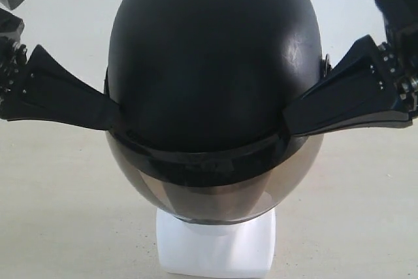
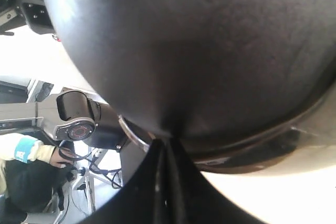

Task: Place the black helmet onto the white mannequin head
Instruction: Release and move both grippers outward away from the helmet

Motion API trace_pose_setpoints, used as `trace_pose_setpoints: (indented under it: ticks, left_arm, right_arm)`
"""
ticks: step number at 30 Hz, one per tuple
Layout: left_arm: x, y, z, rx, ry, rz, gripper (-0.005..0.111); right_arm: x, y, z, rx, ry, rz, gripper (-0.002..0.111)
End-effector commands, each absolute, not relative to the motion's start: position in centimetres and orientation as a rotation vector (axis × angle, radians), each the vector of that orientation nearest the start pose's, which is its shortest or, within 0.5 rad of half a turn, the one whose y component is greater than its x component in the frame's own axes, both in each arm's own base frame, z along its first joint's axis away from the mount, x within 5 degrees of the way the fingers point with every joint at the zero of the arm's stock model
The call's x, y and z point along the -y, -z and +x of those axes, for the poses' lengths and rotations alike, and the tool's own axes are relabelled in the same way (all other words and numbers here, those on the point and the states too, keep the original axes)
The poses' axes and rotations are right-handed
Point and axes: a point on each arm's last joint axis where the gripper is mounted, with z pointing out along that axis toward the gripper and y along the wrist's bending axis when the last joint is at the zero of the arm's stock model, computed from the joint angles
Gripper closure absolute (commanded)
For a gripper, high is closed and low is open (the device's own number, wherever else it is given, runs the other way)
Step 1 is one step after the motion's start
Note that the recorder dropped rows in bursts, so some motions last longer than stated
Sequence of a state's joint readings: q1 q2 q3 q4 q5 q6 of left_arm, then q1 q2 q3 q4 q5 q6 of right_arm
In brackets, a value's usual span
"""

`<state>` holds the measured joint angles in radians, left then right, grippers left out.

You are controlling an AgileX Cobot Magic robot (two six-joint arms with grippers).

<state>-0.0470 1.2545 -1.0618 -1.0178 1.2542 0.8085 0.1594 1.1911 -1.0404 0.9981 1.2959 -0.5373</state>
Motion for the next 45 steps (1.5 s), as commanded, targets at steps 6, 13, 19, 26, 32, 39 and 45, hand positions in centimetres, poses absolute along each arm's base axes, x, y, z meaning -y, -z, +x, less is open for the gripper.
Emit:
trace_pose_setpoints:
  ticks: [6, 13, 19, 26, 32, 39, 45]
  left_arm:
    - [8.5, -36.9, 20.3, -2.160, 1.058, 0.730, 0.102]
    - [8.4, -38.0, 18.8, -2.115, 1.027, 0.745, 0.102]
    - [8.4, -38.4, 18.3, -2.104, 1.021, 0.741, 0.102]
    - [7.3, -38.8, 17.8, -2.121, 0.969, 0.670, 0.102]
    - [7.1, -39.4, 17.0, -2.095, 0.941, 0.668, 0.102]
    - [7.1, -39.5, 15.4, -2.070, 0.923, 0.679, 0.102]
    - [7.4, -37.4, 12.7, -2.081, 1.007, 0.639, 0.102]
  right_arm:
    - [-9.9, -35.3, 19.9, -2.386, -1.134, -0.541, 0.108]
    - [-9.5, -36.8, 18.4, -2.304, -1.070, -0.523, 0.108]
    - [-9.0, -37.8, 17.6, -2.252, -0.989, -0.490, 0.108]
    - [-7.7, -38.4, 16.4, -2.245, -0.789, -0.423, 0.108]
    - [-6.8, -39.0, 15.1, -2.222, -0.672, -0.408, 0.108]
    - [-6.2, -39.4, 13.4, -2.197, -0.615, -0.412, 0.108]
    - [-5.8, -38.0, 11.2, -2.204, -0.600, -0.429, 0.108]
